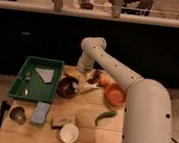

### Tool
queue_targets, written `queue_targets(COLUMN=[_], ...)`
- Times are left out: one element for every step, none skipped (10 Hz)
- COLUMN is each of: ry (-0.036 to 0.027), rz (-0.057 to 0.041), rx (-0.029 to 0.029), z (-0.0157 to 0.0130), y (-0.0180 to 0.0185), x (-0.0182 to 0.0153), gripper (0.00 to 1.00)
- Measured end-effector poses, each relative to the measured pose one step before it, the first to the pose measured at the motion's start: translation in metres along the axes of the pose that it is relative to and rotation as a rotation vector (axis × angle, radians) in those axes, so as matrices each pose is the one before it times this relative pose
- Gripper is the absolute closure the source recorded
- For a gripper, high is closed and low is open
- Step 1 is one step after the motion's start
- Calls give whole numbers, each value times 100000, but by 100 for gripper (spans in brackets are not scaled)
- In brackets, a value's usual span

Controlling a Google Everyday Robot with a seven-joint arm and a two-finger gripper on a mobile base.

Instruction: Place brush in purple bowl

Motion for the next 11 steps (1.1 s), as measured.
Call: queue_targets(ry=[-230, -856, -638, -700, -466, -313, -12, -12, -38, -45, -4], rz=[-337, -320, -177, -321, -210, 102, 69, -110, -153, 4, 34], rx=[-140, 284, 203, 44, 2, 99, -18, -20, -68, -66, 7], z=[39, 119, 65, 145, 84, -15, 4, 15, 59, 44, -7], y=[107, 35, 5, 11, 40, 46, 25, -20, -26, 18, 7], x=[35, 58, 30, -49, 19, 152, 46, -79, -111, -4, 20], gripper=[20, 20, 20, 20, 20, 20, 20, 20, 20, 20, 20])
